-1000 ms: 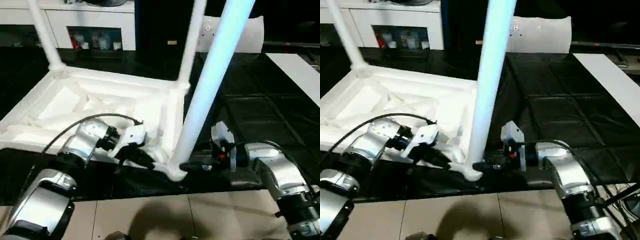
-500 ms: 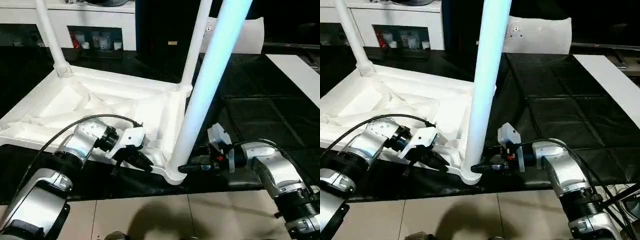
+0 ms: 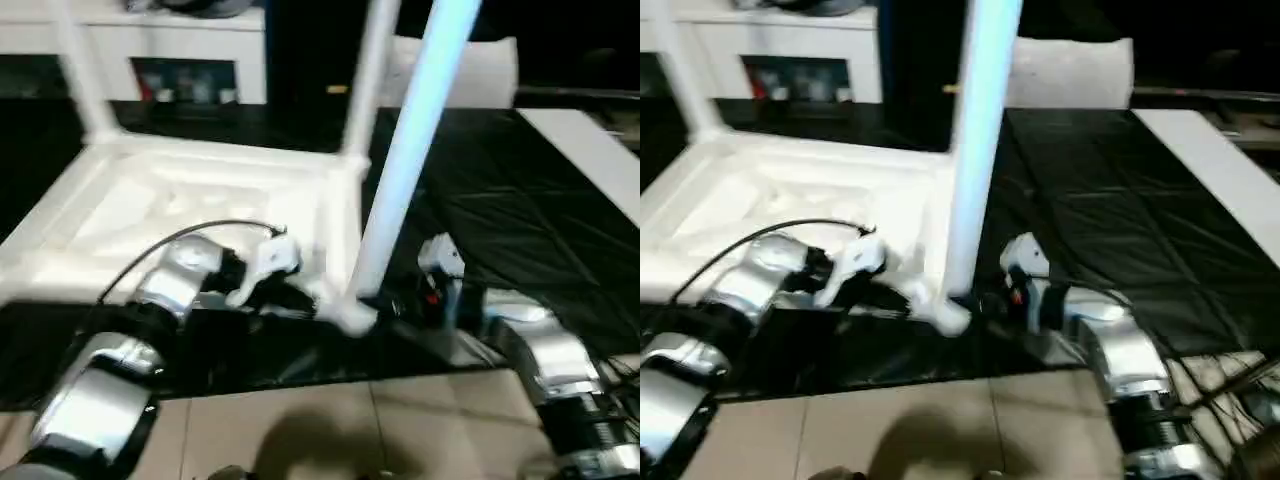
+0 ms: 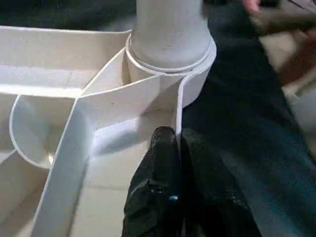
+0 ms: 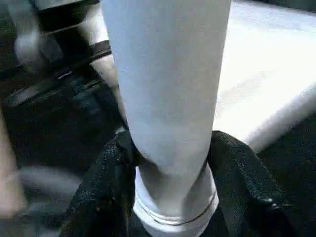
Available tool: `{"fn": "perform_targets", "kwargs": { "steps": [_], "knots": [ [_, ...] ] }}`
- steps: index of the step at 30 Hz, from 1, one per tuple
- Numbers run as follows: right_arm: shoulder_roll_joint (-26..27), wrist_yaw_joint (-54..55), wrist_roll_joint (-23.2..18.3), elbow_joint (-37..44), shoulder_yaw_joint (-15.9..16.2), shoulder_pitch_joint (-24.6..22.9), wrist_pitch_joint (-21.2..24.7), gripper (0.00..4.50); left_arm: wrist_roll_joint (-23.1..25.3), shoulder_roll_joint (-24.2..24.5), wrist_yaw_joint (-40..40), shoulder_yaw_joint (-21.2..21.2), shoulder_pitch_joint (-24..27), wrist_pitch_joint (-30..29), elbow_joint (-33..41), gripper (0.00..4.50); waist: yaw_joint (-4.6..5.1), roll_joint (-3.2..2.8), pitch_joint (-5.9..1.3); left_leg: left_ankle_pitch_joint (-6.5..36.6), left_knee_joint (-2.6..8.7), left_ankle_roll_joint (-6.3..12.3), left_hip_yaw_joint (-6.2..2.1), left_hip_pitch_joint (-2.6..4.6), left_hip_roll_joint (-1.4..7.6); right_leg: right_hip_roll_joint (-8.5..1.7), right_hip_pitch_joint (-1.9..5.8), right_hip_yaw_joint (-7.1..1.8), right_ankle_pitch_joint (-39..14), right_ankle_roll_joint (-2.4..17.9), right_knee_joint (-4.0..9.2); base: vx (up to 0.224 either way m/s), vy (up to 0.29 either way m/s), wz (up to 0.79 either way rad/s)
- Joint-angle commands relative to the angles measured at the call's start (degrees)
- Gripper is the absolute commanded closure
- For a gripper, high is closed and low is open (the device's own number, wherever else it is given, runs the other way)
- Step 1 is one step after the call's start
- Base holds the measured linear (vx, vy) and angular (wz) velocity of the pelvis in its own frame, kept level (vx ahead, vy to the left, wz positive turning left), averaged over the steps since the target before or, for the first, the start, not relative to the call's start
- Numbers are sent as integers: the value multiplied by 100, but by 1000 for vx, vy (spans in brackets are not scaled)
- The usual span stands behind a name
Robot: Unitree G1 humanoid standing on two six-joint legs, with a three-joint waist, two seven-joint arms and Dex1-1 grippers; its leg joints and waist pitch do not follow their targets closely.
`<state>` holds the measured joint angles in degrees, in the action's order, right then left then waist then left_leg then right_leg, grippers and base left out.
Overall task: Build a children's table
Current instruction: Rotate leg to tighten
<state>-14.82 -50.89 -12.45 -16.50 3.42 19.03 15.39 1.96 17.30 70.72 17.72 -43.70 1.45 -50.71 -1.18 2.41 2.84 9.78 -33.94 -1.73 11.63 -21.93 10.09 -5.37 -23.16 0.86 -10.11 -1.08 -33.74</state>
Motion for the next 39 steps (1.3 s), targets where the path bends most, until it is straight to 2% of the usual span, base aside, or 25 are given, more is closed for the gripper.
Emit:
{"fn": "perform_targets", "kwargs": {
  "steps": [1, 2, 3, 4, 5, 6, 7, 8, 10, 12, 14, 16, 18, 19, 22, 23, 25, 26, 28, 29, 31, 33, 34, 36, 39],
  "knots": [
    [470, 421, 50, -95, 394, 95, 201, 262, -236, -707, -387, 98, -193, -132, 73, 450, 58, 5, -264, 2807, 525, -344, -259, 159, 273, -284, 47, -63, -3364, 740, 548, 0, 0, 0],
    [905, 1179, 136, -261, 272, 215, 256, 263, -211, -1010, -1015, 6, -357, -382, -69, 450, 86, -4, -272, 2818, 532, -351, -257, 162, 277, -274, 44, -64, -3271, 749, 543, 0, 0, 0],
    [1083, 1489, 175, -333, 227, 274, 270, 263, -195, -1137, -1291, -52, -430, -488, -134, 450, 154, -23, -267, 2891, 544, -396, -263, 162, 265, -260, 14, -58, -3159, 794, 551, 0, 0, 0],
    [1083, 1489, 175, -333, 227, 274, 270, 263, -195, -1137, -1291, -52, -430, -488, -134, 450, 178, -13, -285, 2907, 537, -409, -273, 156, 260, -262, 31, -47, -3113, 812, 534, 0, 0, 0],
    [1330, 1924, 232, -421, 151, 375, 313, 263, -152, -1317, -1681, -167, -521, -600, -206, 450, 206, -2, -275, 2855, 546, -356, -261, 140, 251, -258, 37, -56, -2987, 812, 562, 0, 0, 0],
    [1549, 2367, 329, -535, 94, 507, 353, 263, -93, -1459, -2009, -241, -600, -677, -250, 450, 210, -36, -280, 2873, 541, -354, -266, 166, 254, -266, 21, -61, -2951, 839, 566, 0, 0, 0],
    [1585, 2443, 348, -556, 85, 532, 360, 263, -81, -1482, -2062, -253, -613, -688, -257, 450, 260, -15, -279, 2925, 533, -336, -255, 170, 245, -255, 5, -65, -2912, 872, 580, 0, 0, 0],
    [1676, 2637, 397, -607, 62, 594, 378, 263, -52, -1540, -2197, -282, -647, -716, -275, 450, 274, -16, -281, 2847, 530, -289, -252, 148, 238, -255, 29, -72, -2836, 880, 582, 0, 0, 0],
    [1915, 2948, 419, -757, -43, 746, 386, 263, 92, -1631, -2530, -292, -719, -706, -325, 450, 277, -22, -290, 2758, 526, -241, -239, 140, 235, -252, 33, -81, -2724, 887, 580, 0, 0, 0],
    [1930, 2990, 492, -779, -71, 789, 237, 263, 178, -1590, -2540, -235, -707, -663, -293, 450, 254, -23, -304, 2583, 515, -157, -212, 142, 239, -249, 47, -99, -2438, 944, 573, 0, 0, 0],
    [1889, 2979, 560, -765, -70, 784, 138, 208, 222, -1534, -2479, -181, -683, -629, -265, 450, 229, -19, -320, 2339, 516, -80, -186, 122, 246, -238, 82, -110, -2018, 1041, 529, 0, 0, 0],
    [1839, 2952, 585, -733, -74, 758, 93, 191, 259, -1477, -2435, -149, -657, -613, -247, 450, 221, -24, -326, 2194, 514, -27, -173, 114, 249, -234, 103, -115, -1775, 1114, 504, 0, 0, 0],
    [1748, 2873, 581, -666, -86, 700, 81, 158, 290, -1391, -2358, -131, -612, -586, -219, 450, 212, -23, -326, 2135, 515, 5, -165, 115, 255, -233, 111, -112, -1728, 1151, 499, 0, 0, 0],
    [1658, 2777, 569, -605, -86, 651, 62, 158, 309, -1319, -2272, -123, -570, -545, -190, 450, 204, -16, -329, 2106, 510, 26, -163, 118, 253, -237, 117, -114, -1734, 1155, 501, 0, 0, 0],
    [1117, 2078, 434, -255, -132, 398, -130, 126, 330, -896, -1613, -53, -329, -245, -15, 450, 188, -8, -335, 1947, 513, 95, -165, 92, 262, -245, 155, -114, -1617, 1143, 485, 0, 0, 0],
    [958, 1828, 393, -177, -120, 338, -220, 114, 322, -794, -1416, -31, -271, -140, 21, 450, 175, -4, -356, 1681, 483, 218, -140, 72, 259, -248, 192, -122, -1251, 1207, 446, 0, 0, 0],
    [802, 1561, 357, -130, -101, 294, -332, 98, 317, -709, -1228, -14, -229, -26, 34, 450, 161, 9, -367, 1494, 449, 357, -117, 87, 257, -235, 186, -117, -952, 1334, 422, 0, 0, 0],
    [588, 1246, 336, -99, -66, 248, -392, 92, 309, -593, -1012, 12, -186, 80, 50, 450, 151, 3, -379, 1322, 439, 417, -116, 68, 251, -244, 212, -114, -789, 1404, 393, 0, 0, 0],
    [365, 914, 309, -68, -36, 204, -443, 70, 300, -472, -794, 37, -143, 157, 69, 450, 135, 3, -378, 1202, 434, 468, -116, 57, 259, -245, 230, -105, -674, 1459, 377, 0, 0, 0],
    [98, 480, 236, -9, -15, 161, -447, 60, 284, -322, -487, 74, -92, 253, 102, 450, 102, -4, -377, 1130, 425, 512, -102, 84, 279, -233, 228, -102, -519, 1543, 356, 0, 0, 0],
    [-40, 237, 181, 33, 0, 145, -430, 53, 285, -239, -306, 109, -65, 335, 124, 450, 73, -8, -369, 1159, 426, 521, -94, 99, 284, -227, 214, -99, -536, 1608, 355, 0, 0, 0],
    [-252, -114, 105, 71, 39, 137, -425, 27, 312, -92, -3, 187, -20, 541, 152, 450, 61, -12, -361, 1265, 438, 472, -94, 119, 301, -229, 199, -99, -669, 1626, 363, 0, 0, 0],
    [-340, -273, 74, 70, 53, 140, -437, 18, 330, -27, 139, 222, -3, 650, 153, 450, 44, -26, -362, 1321, 442, 451, -106, 128, 301, -227, 198, -92, -738, 1619, 364, 0, 0, 0],
    [-546, -600, 110, 4, 103, 176, -678, 6, 278, 153, 637, 287, 51, 830, 195, 450, 17, -7, -351, 1476, 462, 350, -107, 137, 313, -238, 191, -98, -976, 1560, 379, 0, 0, 0],
    [-742, -1003, 84, -64, 226, 210, -813, 6, 208, 290, 1074, 316, 82, 926, 236, 450, -26, -16, -343, 1654, 473, 232, -105, 156, 317, -241, 173, -103, -1219, 1505, 393, 0, 0, 0]
  ]
}}
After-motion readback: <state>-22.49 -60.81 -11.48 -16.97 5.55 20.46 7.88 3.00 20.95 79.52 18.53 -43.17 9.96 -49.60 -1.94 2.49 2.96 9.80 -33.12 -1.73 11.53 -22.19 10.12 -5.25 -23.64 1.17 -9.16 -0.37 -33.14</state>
